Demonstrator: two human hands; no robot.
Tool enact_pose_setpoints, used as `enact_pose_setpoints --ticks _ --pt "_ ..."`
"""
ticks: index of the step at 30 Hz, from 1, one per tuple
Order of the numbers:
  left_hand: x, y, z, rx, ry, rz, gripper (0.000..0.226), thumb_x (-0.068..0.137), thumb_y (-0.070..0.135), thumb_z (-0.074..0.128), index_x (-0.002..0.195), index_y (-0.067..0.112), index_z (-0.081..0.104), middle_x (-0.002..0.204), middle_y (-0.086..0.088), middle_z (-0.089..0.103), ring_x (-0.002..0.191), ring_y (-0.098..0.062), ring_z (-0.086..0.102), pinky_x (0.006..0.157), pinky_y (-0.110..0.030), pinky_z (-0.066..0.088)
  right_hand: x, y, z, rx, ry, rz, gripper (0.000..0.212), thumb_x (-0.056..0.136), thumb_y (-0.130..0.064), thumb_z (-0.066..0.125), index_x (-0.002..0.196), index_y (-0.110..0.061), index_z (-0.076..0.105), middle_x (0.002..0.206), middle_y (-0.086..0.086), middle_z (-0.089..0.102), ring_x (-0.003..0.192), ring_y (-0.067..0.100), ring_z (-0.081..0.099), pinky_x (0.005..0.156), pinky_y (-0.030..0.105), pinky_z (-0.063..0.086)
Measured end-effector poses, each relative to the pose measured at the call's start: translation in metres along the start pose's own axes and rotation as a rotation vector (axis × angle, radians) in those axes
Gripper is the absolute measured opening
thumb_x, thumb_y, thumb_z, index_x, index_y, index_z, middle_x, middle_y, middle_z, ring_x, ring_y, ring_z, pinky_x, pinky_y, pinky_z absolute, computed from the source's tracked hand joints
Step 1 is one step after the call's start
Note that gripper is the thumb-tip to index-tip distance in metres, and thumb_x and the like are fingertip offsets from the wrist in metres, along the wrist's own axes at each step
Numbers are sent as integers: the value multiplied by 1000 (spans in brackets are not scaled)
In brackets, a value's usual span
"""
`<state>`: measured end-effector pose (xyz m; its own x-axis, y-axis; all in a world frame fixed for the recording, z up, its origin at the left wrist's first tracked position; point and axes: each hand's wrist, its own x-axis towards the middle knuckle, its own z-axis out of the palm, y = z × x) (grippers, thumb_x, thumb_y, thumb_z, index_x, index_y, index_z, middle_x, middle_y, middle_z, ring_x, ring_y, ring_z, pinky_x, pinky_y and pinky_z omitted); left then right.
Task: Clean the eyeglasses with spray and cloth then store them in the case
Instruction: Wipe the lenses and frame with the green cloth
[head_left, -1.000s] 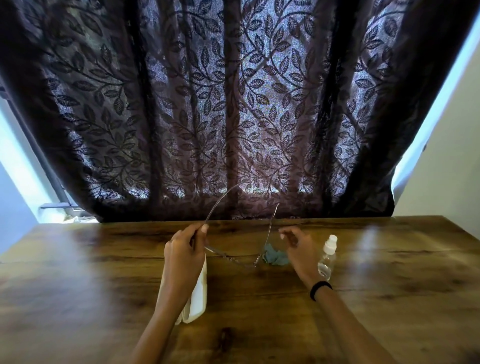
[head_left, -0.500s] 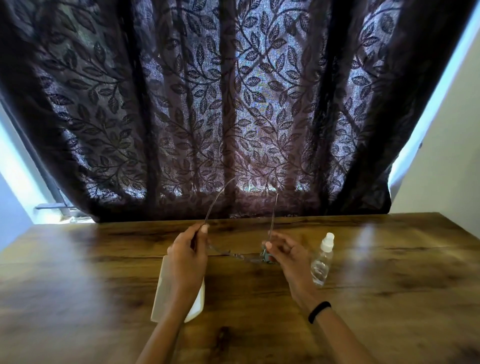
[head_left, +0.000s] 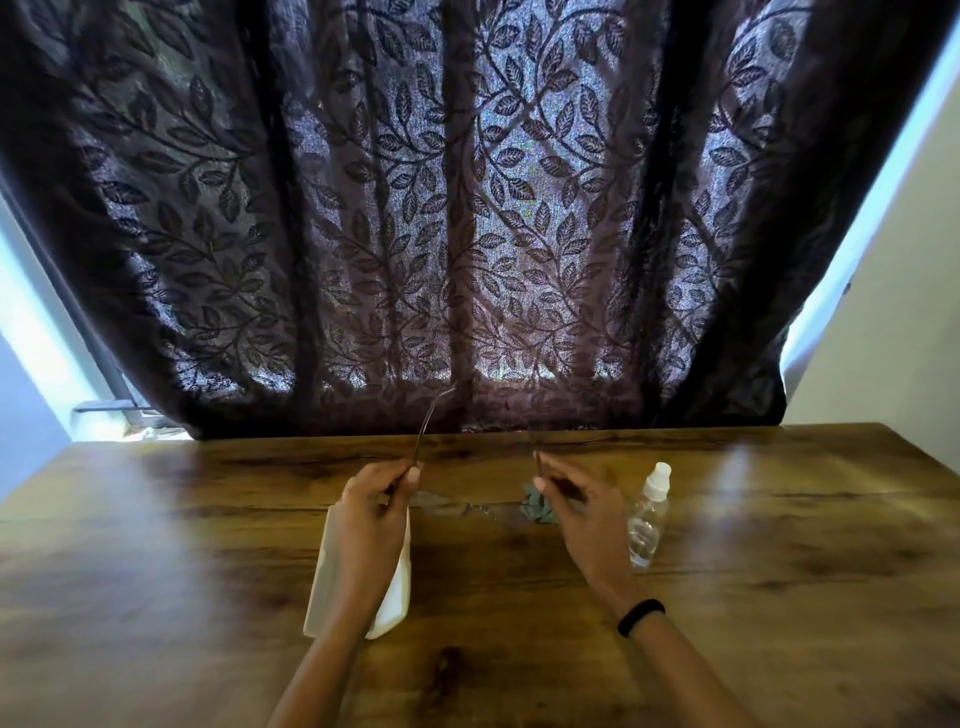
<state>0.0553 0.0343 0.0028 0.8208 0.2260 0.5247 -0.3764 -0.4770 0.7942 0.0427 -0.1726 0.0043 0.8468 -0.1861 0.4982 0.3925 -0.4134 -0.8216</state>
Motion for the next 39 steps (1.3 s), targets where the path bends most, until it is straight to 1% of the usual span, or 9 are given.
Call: enact_pose_setpoints --ticks 5,8,13,19,22,25,33,37,39 --pt "0 5 0 -7 -16 26 26 81 3 65 87 29 64 80 20 61 79 12 59 66 -3 43 -3 7 -1 -262 -67 -266 31 85 -6 61 114 -17 64 100 -4 71 80 12 66 69 23 56" --pt "1 8 1 6 -15 54 24 80 2 66 88 24 67 81 24 60 79 16 57 67 -1 42 -6 12 -1 -388 -177 -329 40 85 -1 57 119 -22 59 106 1 69 76 11 65 69 19 55" --pt "1 9 4 -26 28 77 17 77 -4 66 86 9 71 80 21 60 78 16 57 69 -1 43 -7 5 1 -583 -249 -492 43 73 6 67 110 -15 64 87 0 68 78 14 62 62 23 55" --pt "1 4 -3 -35 92 46 16 78 -2 66 88 9 71 81 10 65 80 11 60 69 -7 48 -6 7 -3 -357 -132 -265 33 86 -29 58 114 -14 63 107 -4 66 99 1 51 91 17 41" --pt "1 2 -5 -48 107 28 15 78 -2 66 89 7 71 83 5 67 79 -4 64 71 -17 53 -7 13 -9 -331 -109 -182 23 84 -22 63 105 -13 68 100 -6 65 96 13 58 81 7 39" --pt "1 2 -4 -48 106 -1 15 79 -1 66 91 6 71 85 3 67 78 -10 65 72 -20 53 -9 19 -11 -347 -141 -189 14 84 -14 62 96 -12 70 91 2 70 88 17 61 75 12 42" --pt "6 4 -9 48 -48 70 17 80 1 65 91 12 72 81 17 64 78 7 61 64 -6 47 -11 20 -14 -264 -128 -161 12 85 -17 61 94 -13 69 85 -16 57 84 5 55 77 10 45" --pt "6 8 -11 211 -81 221 13 82 3 65 89 10 72 84 5 69 71 -9 65 59 -30 56 -10 18 -13 -253 -137 -143 11 86 -11 61 95 -12 67 88 -26 50 87 11 57 75 20 50" --pt "6 11 -12 302 -112 264 12 81 4 65 88 11 72 84 4 69 68 -14 66 53 -32 55 -9 17 -13 -235 -136 -130 12 87 -12 60 96 -12 67 89 -25 52 87 11 58 75 24 51"
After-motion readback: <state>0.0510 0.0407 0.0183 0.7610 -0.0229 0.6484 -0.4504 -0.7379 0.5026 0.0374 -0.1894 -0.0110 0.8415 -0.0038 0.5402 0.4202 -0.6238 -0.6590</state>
